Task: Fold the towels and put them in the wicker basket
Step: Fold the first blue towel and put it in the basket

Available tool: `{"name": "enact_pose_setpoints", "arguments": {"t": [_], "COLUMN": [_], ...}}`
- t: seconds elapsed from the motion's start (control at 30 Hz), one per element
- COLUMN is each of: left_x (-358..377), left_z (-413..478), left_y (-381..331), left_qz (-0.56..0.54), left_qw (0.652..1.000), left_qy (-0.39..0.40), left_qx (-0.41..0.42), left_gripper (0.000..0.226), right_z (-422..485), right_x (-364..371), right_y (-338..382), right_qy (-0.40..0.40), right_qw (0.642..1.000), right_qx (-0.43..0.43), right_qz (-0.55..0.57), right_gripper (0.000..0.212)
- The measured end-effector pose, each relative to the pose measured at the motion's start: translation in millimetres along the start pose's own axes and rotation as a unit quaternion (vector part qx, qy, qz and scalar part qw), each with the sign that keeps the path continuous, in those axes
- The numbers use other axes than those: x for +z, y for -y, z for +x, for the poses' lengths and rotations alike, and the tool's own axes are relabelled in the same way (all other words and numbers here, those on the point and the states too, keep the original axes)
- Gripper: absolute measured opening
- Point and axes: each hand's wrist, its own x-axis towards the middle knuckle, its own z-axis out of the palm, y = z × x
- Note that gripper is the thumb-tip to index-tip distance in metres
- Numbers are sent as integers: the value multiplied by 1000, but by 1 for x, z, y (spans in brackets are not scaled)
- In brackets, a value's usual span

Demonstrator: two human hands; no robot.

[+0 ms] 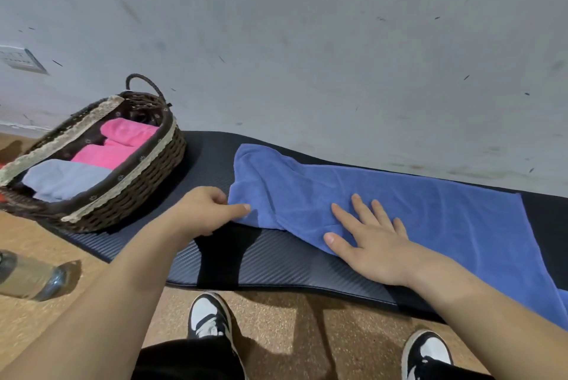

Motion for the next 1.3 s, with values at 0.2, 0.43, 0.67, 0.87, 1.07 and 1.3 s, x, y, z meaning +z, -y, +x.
{"name": "enact_pose_setpoints", "arguments": {"t": [0.2, 0.43, 0.67, 0.87, 1.07, 1.3], "left_x": [7, -21, -42, -44, 5, 20], "left_z": [-4, -8, -7, -5, -8, -12], "left_y": [-8, -14, 7, 19, -6, -16], "left_qz": [-61, -283, -103, 215, 190, 348], "left_qw": [986, 935, 981, 963, 947, 913], "left_qy": [-56, -81, -149, -155, -91, -138], "left_qx": [144, 199, 69, 44, 244, 160], "left_gripper": [17, 14, 14, 31, 39, 39], "right_z": [1, 9, 12, -4, -19, -24], "right_x": [-1, -10, -16, -3, 14, -21], "right_y": [-3, -3, 4, 15, 23, 17], "right_qy": [8, -8, -29, -37, -100, -1], "right_qw": [1000, 997, 996, 998, 986, 997], "right_qx": [14, 40, 52, 25, -29, -47], "right_qz": [25, 68, 68, -31, -134, -59], "right_gripper": [70, 75, 76, 79, 83, 94]}}
